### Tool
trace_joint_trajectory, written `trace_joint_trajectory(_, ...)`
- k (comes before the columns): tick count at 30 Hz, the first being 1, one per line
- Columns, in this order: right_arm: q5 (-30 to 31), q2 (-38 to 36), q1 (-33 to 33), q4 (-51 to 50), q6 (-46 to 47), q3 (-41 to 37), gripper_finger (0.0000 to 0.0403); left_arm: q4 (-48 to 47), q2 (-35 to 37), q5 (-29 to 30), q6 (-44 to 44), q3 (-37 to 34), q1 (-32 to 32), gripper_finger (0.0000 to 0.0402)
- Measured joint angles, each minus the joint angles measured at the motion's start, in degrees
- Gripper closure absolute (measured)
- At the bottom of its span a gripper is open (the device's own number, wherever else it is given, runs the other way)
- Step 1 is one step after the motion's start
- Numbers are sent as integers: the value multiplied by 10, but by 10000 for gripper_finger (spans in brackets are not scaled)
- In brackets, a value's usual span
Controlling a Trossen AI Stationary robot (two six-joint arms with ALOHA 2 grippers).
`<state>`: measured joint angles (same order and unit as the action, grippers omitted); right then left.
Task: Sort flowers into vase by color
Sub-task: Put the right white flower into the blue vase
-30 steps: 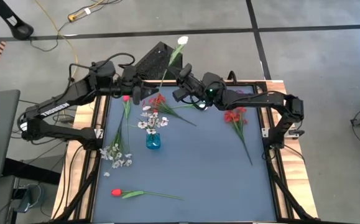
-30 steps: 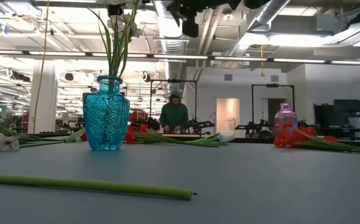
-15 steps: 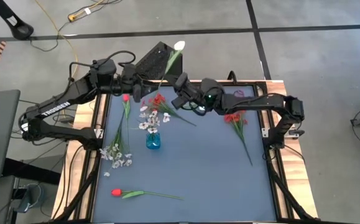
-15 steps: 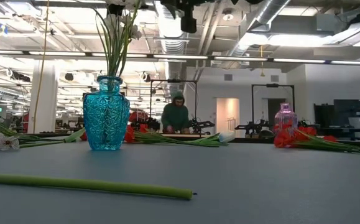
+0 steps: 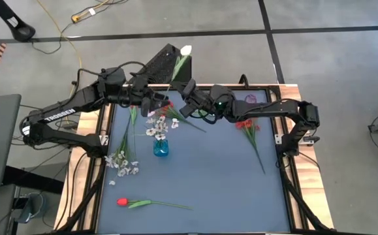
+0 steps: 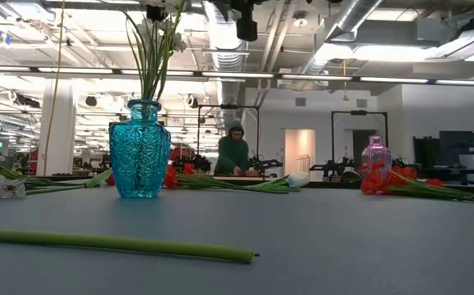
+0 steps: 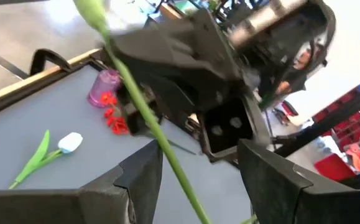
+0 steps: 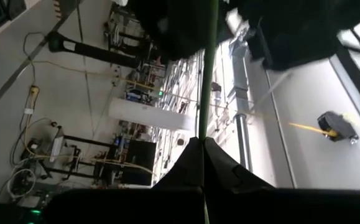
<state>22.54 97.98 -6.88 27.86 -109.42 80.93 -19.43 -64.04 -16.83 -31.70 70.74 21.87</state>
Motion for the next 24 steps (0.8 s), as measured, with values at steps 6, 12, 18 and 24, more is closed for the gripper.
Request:
trace_joint_trajectory(6, -2, 0, 12, -4, -21, 0, 382, -4, -1, 7, 0, 0, -1, 205)
trace_joint_trajectory(12, -2, 0, 13, -11, -21, 0, 381, -6, -1, 7, 5, 0, 0, 250)
trace_joint_trajectory(18, -2, 0, 15, -28, -3, 0, 364, -11, -1, 11, 40, 0, 0, 360)
trace_joint_trajectory(24, -4, -1, 22, -30, -3, 1, 333, -11, -2, 21, 57, 0, 0, 396)
